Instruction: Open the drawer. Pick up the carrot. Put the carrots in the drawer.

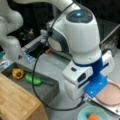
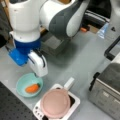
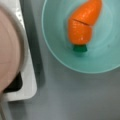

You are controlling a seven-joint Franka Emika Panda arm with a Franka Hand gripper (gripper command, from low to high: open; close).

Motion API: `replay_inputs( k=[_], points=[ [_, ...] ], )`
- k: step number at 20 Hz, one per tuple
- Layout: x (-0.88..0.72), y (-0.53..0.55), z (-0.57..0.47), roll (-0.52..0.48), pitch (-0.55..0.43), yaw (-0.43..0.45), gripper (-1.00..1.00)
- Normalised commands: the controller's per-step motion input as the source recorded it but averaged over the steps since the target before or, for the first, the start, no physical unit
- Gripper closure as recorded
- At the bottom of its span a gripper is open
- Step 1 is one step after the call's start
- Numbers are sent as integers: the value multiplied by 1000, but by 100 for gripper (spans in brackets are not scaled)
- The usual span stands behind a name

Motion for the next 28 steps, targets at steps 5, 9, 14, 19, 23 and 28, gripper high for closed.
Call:
replay_inputs(
  k=[5, 9, 14, 19, 23, 28],
  points=[
    [196, -187, -67, -186, 45, 158, -100],
    [162, -180, -65, -151, 34, 182, -100],
    [143, -124, -93, -99, 13, 152, -100],
    [135, -58, -173, -45, -40, 100, -100],
    [170, -44, -213, -4, -79, 96, -100],
    [163, -75, -180, 22, -80, 110, -100]
  ],
)
